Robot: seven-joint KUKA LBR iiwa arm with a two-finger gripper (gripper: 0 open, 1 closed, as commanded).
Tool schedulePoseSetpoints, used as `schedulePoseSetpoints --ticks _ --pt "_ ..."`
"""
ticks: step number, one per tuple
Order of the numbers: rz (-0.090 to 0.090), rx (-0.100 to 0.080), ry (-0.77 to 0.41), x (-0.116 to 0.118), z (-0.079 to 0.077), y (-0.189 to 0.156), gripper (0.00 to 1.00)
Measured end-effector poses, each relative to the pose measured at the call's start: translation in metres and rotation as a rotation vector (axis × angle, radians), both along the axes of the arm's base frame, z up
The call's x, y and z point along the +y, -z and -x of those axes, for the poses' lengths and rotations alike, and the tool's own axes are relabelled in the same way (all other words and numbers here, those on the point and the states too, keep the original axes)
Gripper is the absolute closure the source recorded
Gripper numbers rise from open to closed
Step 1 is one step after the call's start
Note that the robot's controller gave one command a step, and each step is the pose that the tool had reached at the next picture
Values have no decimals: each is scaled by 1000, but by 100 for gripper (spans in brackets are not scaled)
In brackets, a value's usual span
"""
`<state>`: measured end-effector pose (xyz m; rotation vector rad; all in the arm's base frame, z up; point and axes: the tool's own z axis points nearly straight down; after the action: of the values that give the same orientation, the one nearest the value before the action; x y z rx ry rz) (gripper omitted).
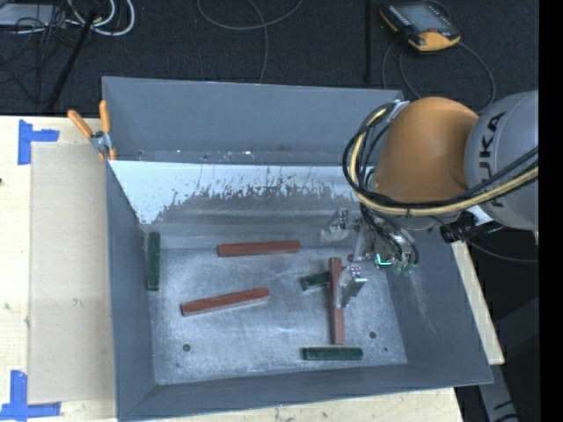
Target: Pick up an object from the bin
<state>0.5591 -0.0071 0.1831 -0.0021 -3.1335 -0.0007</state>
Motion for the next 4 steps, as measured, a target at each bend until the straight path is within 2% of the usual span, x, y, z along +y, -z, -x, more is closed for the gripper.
schedulePoseSetpoints --ticks 1,2,3,4 --pt "0 -7 0 0 -2 -4 0" --pt "0 -13 49 -27 -9 61 0" --pt "-1 -2 324 -37 -3 97 0" --pt "3 -16 128 -46 -3 109 0"
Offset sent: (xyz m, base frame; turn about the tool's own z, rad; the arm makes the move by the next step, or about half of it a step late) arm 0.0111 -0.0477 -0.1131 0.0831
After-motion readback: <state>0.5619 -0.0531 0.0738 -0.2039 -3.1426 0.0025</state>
